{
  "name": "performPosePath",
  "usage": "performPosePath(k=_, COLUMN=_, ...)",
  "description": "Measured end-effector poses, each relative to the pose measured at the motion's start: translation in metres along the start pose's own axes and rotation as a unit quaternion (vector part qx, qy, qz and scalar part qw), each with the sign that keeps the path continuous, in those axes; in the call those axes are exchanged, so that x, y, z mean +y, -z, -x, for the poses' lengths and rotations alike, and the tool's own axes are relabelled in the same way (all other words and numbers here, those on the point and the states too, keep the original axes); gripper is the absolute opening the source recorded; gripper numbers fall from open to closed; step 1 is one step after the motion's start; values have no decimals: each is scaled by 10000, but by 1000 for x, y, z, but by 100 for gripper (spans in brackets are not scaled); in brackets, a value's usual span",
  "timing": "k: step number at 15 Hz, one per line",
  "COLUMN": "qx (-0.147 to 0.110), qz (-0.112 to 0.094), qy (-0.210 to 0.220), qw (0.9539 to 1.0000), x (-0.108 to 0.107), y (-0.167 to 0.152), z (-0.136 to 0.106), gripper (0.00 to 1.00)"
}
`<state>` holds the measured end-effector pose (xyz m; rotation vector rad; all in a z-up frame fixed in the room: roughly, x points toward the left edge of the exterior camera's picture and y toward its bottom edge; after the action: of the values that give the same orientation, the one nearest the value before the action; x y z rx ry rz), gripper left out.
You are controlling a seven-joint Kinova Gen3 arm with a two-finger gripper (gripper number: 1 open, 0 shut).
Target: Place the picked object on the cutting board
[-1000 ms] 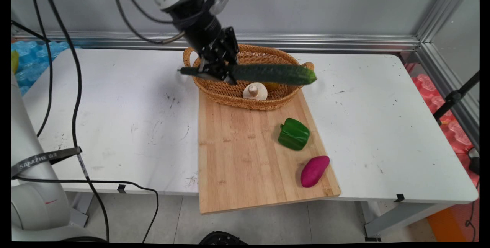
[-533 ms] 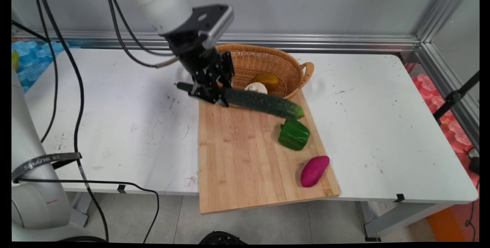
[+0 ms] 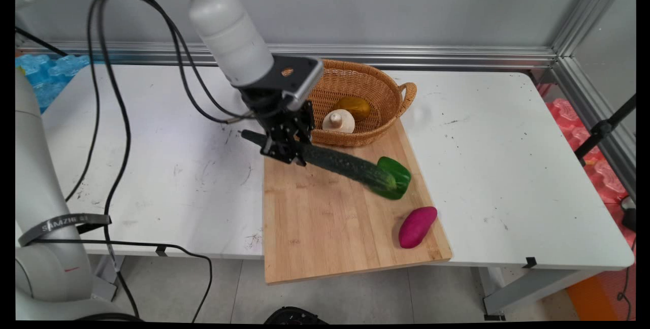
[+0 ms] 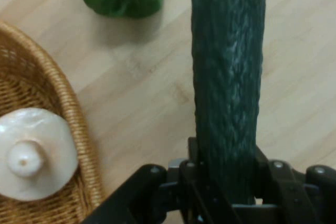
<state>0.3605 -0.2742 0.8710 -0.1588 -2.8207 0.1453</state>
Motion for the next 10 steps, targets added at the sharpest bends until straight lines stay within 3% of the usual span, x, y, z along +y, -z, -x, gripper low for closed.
performPosePath(k=5, qx=-232, qz=108, qy=-81, qw=9996, x=-7, y=-46, z=4, gripper=0)
performPosePath(k=10, qx=-373, qz=201, qy=-271, qw=9987, x=-9, y=-69, z=11, gripper=0)
